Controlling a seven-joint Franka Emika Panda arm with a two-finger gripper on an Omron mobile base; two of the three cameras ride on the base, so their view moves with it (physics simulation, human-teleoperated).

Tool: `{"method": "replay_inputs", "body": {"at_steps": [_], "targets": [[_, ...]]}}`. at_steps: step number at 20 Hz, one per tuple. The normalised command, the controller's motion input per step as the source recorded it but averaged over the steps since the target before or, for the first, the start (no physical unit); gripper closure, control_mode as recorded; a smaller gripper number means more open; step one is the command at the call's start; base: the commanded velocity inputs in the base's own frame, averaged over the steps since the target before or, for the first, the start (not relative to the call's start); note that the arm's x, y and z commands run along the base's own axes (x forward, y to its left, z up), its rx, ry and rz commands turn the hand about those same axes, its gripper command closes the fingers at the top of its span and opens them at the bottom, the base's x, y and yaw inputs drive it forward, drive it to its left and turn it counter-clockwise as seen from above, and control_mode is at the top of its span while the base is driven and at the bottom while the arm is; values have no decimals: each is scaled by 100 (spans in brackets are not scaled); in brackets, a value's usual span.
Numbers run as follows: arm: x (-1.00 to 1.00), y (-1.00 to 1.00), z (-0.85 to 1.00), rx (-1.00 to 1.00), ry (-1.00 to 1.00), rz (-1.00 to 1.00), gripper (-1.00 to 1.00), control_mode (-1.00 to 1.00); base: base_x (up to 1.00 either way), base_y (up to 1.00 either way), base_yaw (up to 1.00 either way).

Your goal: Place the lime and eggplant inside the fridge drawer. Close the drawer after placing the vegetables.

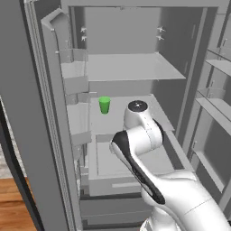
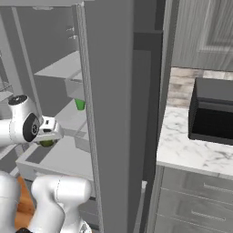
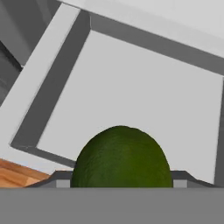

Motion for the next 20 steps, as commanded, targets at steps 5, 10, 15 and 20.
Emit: {"method": "replay_inputs", "body": {"at_steps": [5, 10, 15, 20], "targets": [[48, 0, -92, 3, 6, 0, 100, -100, 0, 0, 0], [36, 0, -98, 2, 12, 0, 100, -100, 0, 0, 0], [12, 0, -57, 1, 12, 0, 100, -100, 0, 0, 0], [0, 0, -21, 4, 10, 0, 100, -100, 0, 0, 0]]}}
